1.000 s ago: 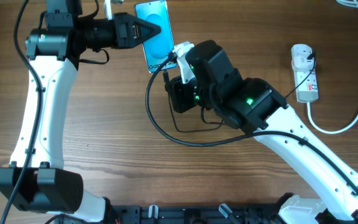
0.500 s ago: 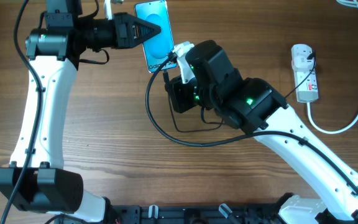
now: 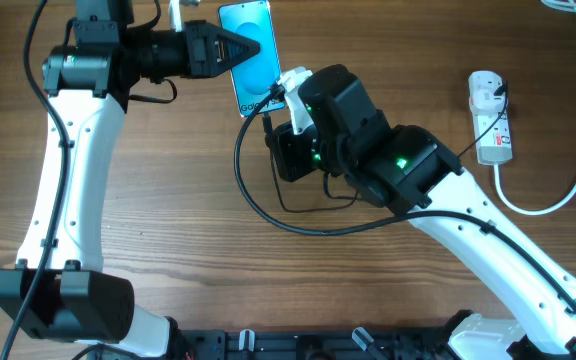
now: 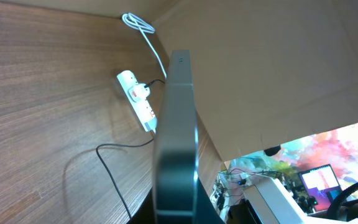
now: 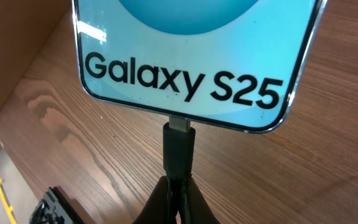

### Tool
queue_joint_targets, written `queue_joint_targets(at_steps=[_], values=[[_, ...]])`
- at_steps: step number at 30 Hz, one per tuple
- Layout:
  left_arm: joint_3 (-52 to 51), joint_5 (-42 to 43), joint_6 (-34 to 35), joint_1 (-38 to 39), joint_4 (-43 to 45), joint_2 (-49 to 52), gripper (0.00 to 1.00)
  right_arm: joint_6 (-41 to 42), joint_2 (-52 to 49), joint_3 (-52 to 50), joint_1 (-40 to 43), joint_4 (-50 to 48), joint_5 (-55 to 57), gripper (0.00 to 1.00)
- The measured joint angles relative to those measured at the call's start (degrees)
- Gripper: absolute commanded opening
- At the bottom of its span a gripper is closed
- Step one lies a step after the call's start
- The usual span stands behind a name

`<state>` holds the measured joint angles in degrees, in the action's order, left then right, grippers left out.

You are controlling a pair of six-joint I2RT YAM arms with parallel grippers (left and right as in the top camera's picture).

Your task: Plug charger to phone and switch on socket

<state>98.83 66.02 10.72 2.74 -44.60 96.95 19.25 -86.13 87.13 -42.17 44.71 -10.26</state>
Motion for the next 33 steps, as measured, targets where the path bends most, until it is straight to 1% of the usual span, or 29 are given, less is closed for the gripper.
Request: queue_joint_targets(at_steps=[33], values=[[0.0, 0.0, -0.2, 0.0, 0.7, 0.0, 0.04, 0.0, 0.0, 0.0, 0.0, -0.4, 0.0, 0.04]])
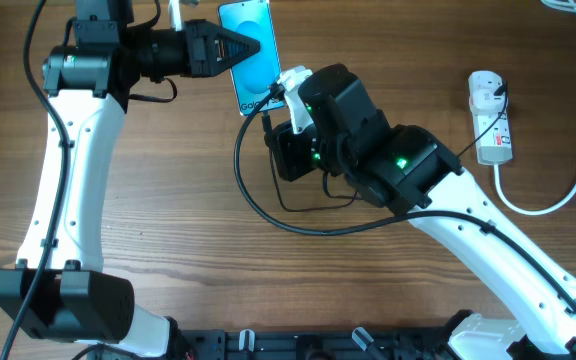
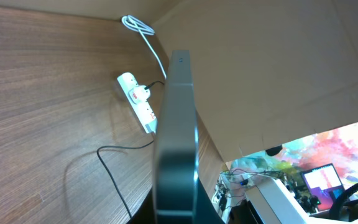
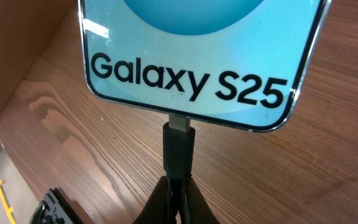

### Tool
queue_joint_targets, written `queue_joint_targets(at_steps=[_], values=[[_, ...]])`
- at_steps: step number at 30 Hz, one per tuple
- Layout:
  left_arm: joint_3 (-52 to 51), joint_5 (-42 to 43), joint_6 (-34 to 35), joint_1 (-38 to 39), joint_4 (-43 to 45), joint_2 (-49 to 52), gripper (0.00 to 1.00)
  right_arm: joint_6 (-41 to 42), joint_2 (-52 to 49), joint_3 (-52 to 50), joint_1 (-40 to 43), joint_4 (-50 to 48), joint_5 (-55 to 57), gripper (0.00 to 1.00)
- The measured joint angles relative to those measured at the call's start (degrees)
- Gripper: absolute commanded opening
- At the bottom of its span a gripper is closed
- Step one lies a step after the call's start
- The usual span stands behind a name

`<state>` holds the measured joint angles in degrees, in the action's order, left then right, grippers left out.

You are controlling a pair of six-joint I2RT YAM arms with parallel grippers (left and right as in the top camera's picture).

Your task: Plug charger to phone and switch on socket

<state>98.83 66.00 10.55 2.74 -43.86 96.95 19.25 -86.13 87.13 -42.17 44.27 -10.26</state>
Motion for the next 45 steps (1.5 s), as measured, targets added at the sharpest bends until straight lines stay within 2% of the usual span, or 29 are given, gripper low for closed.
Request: queue_joint_targets(at_steps=[34, 45], values=[[0.0, 1.0, 0.0, 0.0, 0.0, 0.0, 0.04, 0.0, 0.0, 0.0, 0.0, -0.1, -0.4, 0.04], [0.0, 1.4, -2.9, 0.0, -0.7, 0.0, 0.04, 0.0, 0.0, 0.0, 0.0, 0.0, -0.4, 0.04]])
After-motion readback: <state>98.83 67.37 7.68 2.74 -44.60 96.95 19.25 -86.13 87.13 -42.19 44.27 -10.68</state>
